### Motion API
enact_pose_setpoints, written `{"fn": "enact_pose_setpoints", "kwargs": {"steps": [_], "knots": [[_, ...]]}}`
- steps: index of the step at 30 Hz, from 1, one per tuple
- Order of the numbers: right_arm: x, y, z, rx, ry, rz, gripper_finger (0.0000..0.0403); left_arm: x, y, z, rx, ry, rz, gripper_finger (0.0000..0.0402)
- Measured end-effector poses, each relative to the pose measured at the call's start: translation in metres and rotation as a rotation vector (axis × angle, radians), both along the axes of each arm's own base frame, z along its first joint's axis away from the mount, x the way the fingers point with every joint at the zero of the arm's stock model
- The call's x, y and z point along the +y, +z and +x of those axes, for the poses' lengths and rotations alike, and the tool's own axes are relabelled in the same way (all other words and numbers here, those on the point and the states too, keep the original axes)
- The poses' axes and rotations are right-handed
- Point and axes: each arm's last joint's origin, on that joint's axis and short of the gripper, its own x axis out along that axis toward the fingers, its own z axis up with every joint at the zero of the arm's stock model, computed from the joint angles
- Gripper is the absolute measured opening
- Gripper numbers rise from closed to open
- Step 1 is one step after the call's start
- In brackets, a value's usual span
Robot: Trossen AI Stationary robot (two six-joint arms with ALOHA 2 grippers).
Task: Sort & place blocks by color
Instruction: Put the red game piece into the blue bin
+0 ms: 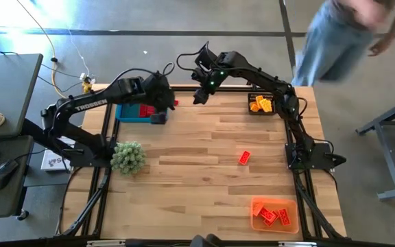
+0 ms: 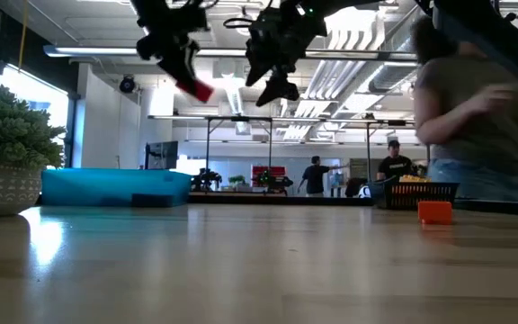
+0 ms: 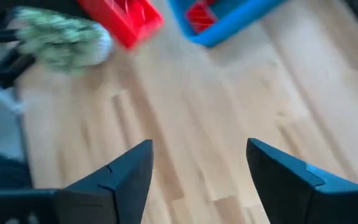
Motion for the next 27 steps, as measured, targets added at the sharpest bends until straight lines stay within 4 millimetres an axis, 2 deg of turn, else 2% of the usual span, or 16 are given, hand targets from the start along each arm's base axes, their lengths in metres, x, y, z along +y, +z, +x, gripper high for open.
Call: {"fn": "enact_pose_setpoints", "kwargs": {"steps": [6,13,21,27], "knots": [[-0.001,-0.001,0.0,0.054,-0.105,-0.019,0.0244,0.038,-0.022,-0.021,0.109,0.201,-0.125,0.0066],[0.01,-0.002,0.005,0.084,-0.158,0.003,0.0245,0.081,-0.061,-0.032,0.206,0.359,-0.257,0.0067],[0.031,-0.007,0.006,0.266,-0.31,-0.12,0.0245,0.105,-0.095,-0.035,0.298,0.422,-0.326,0.008],[0.054,-0.011,0.004,0.421,-0.427,-0.19,0.0245,0.116,-0.111,-0.036,0.32,0.487,-0.348,0.0089]]}}
